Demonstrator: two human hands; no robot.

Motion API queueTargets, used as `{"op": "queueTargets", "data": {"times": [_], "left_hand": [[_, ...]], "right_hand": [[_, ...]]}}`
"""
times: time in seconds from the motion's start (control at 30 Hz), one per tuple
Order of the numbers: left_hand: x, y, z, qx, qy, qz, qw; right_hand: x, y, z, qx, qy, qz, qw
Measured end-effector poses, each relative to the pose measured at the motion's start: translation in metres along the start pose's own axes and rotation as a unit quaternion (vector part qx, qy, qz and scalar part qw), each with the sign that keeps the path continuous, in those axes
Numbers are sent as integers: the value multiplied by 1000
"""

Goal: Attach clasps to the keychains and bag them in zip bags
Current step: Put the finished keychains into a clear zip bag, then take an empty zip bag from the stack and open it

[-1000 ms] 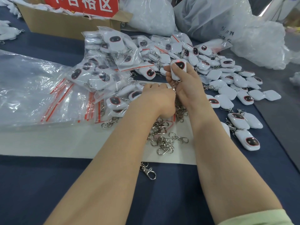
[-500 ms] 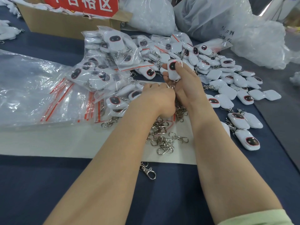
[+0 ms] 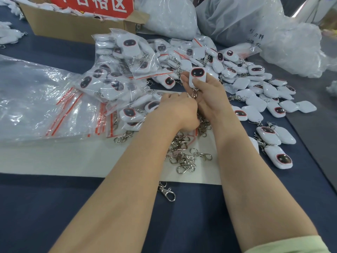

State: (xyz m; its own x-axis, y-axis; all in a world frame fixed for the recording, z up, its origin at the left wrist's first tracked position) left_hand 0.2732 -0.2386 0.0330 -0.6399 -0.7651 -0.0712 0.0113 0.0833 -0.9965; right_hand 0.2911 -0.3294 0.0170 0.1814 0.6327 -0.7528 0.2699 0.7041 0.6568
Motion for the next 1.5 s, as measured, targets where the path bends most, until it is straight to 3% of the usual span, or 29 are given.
{"op": "queueTargets", "data": {"times": [0.23,0.33,0.43,0.63,0.77,0.8,0.93,1.03,1.17,1.23,1.37,1.43,1.5], "left_hand": [[-1,-4,2,80,-51,-59,994],[-10,-9,2,122,-106,-191,968],[-24,-14,1,167,-158,-323,918],[-41,-17,-3,222,-220,-496,810],[-43,-23,-2,248,-223,-508,794],[-42,-24,-1,251,-216,-506,797],[-38,-27,0,256,-202,-484,812],[-36,-28,-1,264,-194,-451,831],[-32,-34,-3,289,-174,-389,857],[-31,-35,-3,288,-168,-394,857],[-32,-32,-2,265,-168,-452,835],[-37,-31,-2,252,-182,-505,805],[-42,-30,-4,248,-204,-561,763]], "right_hand": [[-10,-3,7,78,-64,-51,994],[-26,-3,7,104,-106,-215,965],[-43,2,4,113,-117,-337,927],[-51,25,-7,33,-31,-329,943],[-42,33,-13,-49,19,-519,853],[-38,34,-12,-71,20,-530,845],[-26,30,-9,-145,47,-458,876],[-20,24,-7,-152,35,-476,866],[-21,28,0,-93,-61,-547,830],[-20,25,2,-100,-55,-533,838],[-23,19,2,-104,-41,-520,847],[-35,18,1,-63,-68,-473,876],[-42,13,1,-32,-24,-437,899]]}}
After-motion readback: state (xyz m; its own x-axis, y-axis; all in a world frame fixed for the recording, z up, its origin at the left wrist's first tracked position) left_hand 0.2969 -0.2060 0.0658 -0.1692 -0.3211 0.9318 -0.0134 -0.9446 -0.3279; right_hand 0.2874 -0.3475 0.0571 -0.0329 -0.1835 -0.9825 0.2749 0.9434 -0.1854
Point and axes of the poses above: each hand's wrist, its own z-axis towards the middle knuckle, its own y-axis out of the palm, x = y × z, the point moved 4 cm from there along z, towards the middle knuckle, and after that the axes turned 14 degrees about z, right-handed, at the moved point
